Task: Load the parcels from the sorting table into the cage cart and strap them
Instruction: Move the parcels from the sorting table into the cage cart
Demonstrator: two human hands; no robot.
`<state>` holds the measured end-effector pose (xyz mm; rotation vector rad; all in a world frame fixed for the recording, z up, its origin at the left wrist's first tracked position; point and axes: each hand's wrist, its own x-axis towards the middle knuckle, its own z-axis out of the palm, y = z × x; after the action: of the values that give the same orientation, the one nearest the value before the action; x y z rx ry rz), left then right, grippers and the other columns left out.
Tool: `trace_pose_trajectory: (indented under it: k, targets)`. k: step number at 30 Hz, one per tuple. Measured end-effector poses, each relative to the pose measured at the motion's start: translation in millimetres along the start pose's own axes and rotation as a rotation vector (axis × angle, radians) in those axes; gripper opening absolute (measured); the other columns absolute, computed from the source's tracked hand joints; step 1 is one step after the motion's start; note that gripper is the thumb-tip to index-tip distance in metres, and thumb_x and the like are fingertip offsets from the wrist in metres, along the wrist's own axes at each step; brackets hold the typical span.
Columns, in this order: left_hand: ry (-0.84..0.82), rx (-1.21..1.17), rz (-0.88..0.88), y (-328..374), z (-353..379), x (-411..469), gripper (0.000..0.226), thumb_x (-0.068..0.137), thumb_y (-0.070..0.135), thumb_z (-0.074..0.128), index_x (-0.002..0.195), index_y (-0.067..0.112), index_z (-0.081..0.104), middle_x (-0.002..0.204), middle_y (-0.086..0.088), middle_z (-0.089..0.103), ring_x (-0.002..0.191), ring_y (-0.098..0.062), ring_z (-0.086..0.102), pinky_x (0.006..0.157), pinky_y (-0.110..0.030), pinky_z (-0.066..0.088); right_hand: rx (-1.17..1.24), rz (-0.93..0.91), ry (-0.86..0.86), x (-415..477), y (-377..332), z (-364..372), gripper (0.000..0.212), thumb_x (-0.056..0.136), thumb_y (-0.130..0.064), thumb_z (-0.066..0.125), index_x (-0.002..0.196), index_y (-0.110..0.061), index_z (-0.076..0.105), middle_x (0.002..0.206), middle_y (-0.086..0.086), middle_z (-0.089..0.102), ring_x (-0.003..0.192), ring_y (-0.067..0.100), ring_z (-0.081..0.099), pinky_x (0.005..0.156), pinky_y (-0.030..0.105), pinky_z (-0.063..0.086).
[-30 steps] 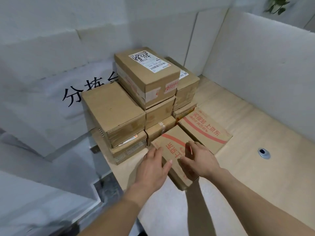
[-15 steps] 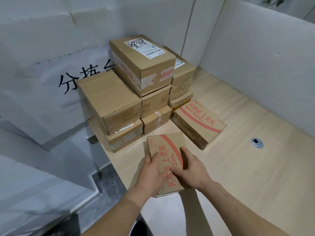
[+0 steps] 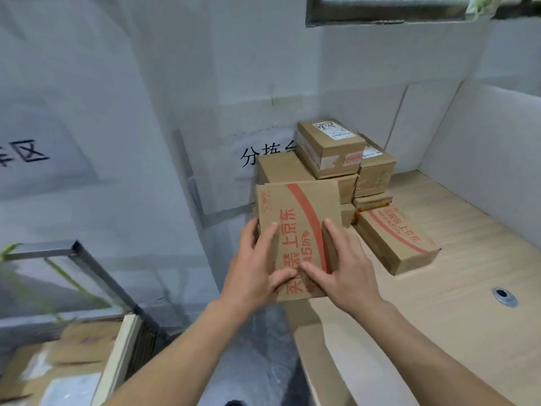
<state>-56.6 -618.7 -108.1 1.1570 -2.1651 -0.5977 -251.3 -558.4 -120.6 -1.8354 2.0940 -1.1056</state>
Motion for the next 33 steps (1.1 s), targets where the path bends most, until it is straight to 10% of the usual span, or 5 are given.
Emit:
trace_pose_trajectory:
  k: [12, 24, 33]
  targets:
    - [0.557, 0.207, -0.057, -36, -193, -183, 0.082, 0.076, 0.058, 0.068, 0.142, 0.022, 0.033, 0.153, -0.011, 0.021, 0.126, -0.007, 0.034, 0.101, -0.04, 0.045, 0.206, -0.457, -0.118, -54, -225, 52, 0.09, 0.074, -0.059, 0.072, 0.148, -0.036, 0.026, 0.146, 0.014, 0.04, 0.124, 0.028, 0.052, 0.097, 0.046, 0.052]
    - [0.834, 0.41, -0.42, -87, -353, -508, 0.089, 0.072, 0.039, 0.085, 0.142, 0.025, 0.032, 0.153, -0.015, 0.022, 0.131, -0.032, 0.044, 0.1, -0.052, 0.049, 0.416, -0.795, -0.397, -264, -477, 175, 0.092, 0.072, -0.052, 0.078, 0.148, -0.038, 0.028, 0.147, 0.015, 0.038, 0.126, 0.033, 0.051, 0.096, 0.048, 0.052]
    - [1.012, 0.479, -0.731, -108, -385, -711, 0.097, 0.069, 0.033, 0.088, 0.142, 0.033, 0.025, 0.153, 0.001, 0.012, 0.125, 0.001, 0.027, 0.101, -0.037, 0.041, 0.491, -0.958, -0.698, -423, -587, 257, 0.093, 0.073, -0.046, 0.082, 0.148, -0.039, 0.027, 0.15, 0.009, 0.035, 0.124, 0.026, 0.05, 0.093, 0.044, 0.052]
